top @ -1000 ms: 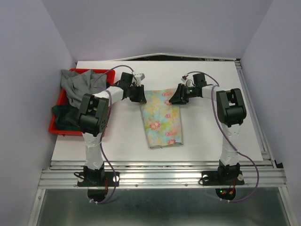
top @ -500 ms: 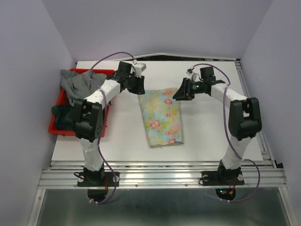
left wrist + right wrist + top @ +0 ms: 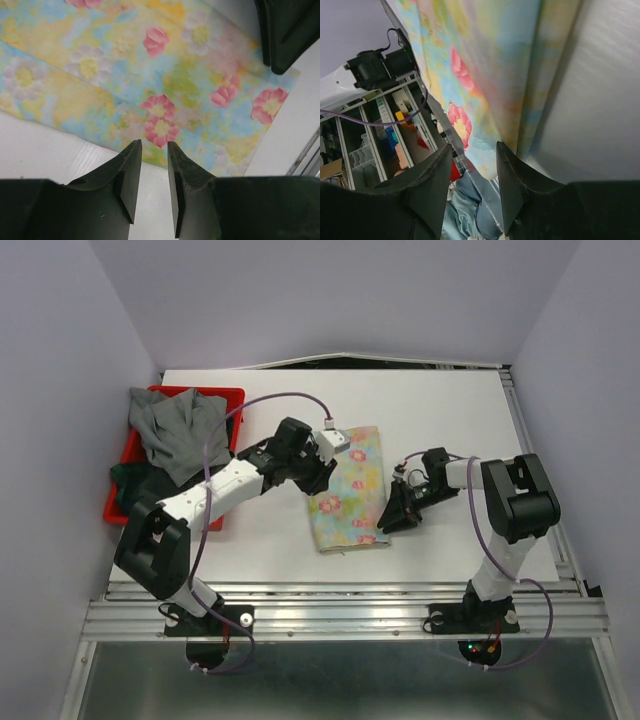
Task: Fold and stack the skirts
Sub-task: Fold the skirt
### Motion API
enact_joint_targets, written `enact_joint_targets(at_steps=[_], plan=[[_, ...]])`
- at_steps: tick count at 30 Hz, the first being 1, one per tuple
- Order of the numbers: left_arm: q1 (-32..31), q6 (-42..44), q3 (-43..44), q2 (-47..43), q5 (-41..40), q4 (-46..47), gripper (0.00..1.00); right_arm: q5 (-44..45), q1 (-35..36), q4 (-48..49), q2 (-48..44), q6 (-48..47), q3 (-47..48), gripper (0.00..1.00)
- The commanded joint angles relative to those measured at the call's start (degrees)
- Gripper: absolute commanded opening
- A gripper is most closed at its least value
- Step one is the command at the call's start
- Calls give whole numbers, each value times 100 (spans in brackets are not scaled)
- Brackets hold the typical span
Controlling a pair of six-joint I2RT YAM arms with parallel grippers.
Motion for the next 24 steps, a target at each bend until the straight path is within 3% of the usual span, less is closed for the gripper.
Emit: enact_joint_targets(at_steps=[1,9,16,24], plan=[[-561,674,-423,-495,-725,160,39,93,42,-159,416,-500,53,45],[-1449,1325,-1021,-776,-1411,327,39,454,42,-44,962,-333,105,40],[-2985,1448,-1355,-593,-2604,590,47,367,42,-27,830,-105,184,40],[-3585,1439,-1294,154,-3380,951,51,454,42,44,769,-69,132,40]])
